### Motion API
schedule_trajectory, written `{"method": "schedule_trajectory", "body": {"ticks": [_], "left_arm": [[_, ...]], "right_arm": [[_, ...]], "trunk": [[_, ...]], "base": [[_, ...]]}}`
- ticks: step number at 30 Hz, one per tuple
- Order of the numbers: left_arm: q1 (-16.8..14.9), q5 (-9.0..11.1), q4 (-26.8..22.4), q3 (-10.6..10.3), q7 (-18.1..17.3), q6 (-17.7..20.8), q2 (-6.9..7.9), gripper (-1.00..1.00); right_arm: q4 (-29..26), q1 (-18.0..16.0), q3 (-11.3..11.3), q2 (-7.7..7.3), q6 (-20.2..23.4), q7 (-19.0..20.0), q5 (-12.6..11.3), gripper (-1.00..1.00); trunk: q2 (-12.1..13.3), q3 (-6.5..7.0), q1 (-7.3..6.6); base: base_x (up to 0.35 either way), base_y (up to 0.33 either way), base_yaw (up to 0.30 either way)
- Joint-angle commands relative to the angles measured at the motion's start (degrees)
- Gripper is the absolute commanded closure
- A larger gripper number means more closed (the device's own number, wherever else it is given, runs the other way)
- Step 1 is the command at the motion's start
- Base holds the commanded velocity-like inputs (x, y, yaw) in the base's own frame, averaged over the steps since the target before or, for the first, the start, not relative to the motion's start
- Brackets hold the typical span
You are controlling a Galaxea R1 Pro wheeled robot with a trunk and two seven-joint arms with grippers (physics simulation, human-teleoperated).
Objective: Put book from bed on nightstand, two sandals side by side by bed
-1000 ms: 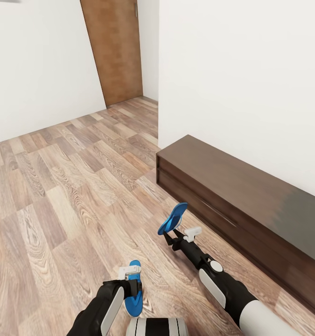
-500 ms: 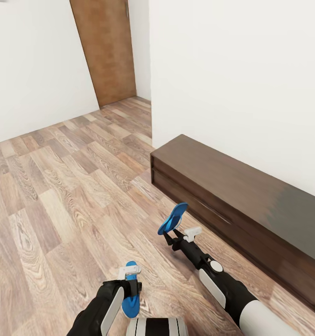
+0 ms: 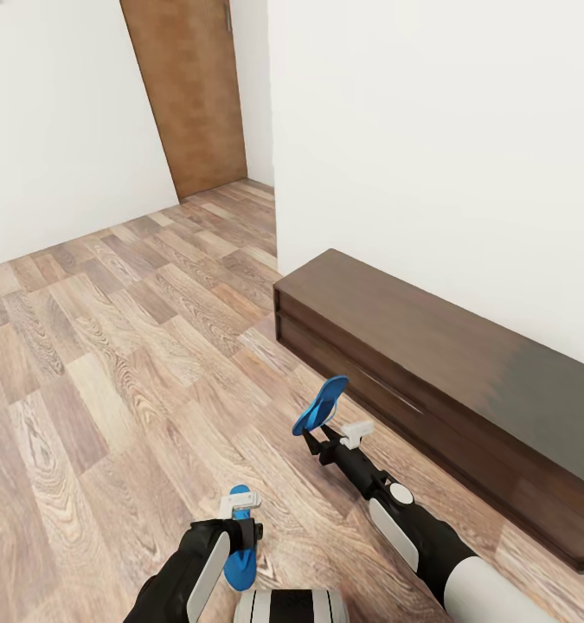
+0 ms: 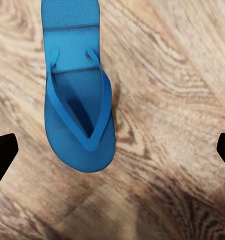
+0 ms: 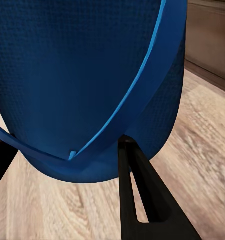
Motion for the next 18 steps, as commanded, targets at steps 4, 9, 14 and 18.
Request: {"method": "schedule_trajectory", "body": {"ticks": [4,9,14,18], "left_arm": [[-0.02,0.61,-0.07,-0.14,0.51,0.19,0.02,-1.0],[-0.02,0.55,-0.07,-0.14,0.51,0.19,0.02,-1.0],[-0.02,0.53,-0.07,-0.14,0.51,0.19,0.03,-1.0],[-0.02,0.58,-0.07,-0.14,0.51,0.19,0.02,-1.0]], "right_arm": [[0.11,-0.06,0.3,-0.06,-0.2,0.14,-0.65,1.0],[0.19,-0.06,0.3,0.01,-0.2,0.14,-0.62,1.0],[0.21,-0.06,0.3,0.02,-0.2,0.14,-0.59,1.0],[0.15,-0.06,0.3,0.02,-0.18,0.14,-0.59,1.0]], "trunk": [[-0.02,-0.04,-0.01],[-0.02,-0.04,-0.01],[-0.02,-0.04,-0.01],[-0.02,-0.04,-0.01]], "base": [[0.0,0.0,0.0],[0.0,-0.032,0.0],[0.0,-0.135,0.0],[0.0,-0.016,0.0]]}}
